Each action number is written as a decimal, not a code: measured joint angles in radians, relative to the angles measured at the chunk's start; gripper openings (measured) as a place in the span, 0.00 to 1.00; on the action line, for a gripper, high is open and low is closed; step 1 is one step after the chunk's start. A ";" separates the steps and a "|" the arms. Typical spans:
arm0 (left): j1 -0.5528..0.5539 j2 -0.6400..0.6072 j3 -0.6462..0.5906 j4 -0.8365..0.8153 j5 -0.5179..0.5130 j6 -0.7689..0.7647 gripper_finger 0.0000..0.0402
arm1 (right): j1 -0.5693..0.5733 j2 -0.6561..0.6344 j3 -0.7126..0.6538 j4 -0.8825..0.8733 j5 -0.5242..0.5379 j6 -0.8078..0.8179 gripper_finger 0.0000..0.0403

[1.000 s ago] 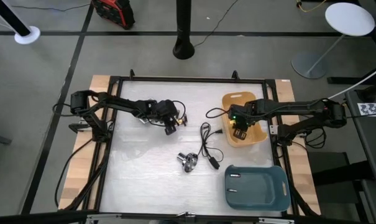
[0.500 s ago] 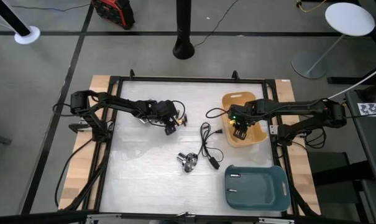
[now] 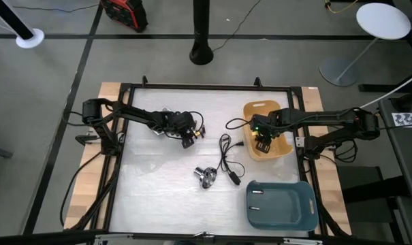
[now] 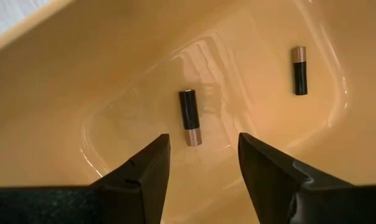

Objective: Sort batteries
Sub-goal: Put the white battery into the blue bin, then put the black battery into the yellow bin

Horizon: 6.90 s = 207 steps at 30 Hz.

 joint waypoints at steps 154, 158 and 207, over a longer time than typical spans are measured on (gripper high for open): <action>-1.228 -0.314 0.092 -1.438 -1.077 -1.435 0.32 | -0.006 0.794 0.560 0.663 0.093 0.616 0.47; -1.228 -0.320 0.054 -1.437 -1.077 -1.457 0.32 | -0.006 0.831 0.560 0.662 0.058 0.661 0.47; -1.200 -0.319 0.016 -1.127 -1.086 -1.268 0.32 | -0.007 0.585 0.560 0.511 -0.014 0.335 0.08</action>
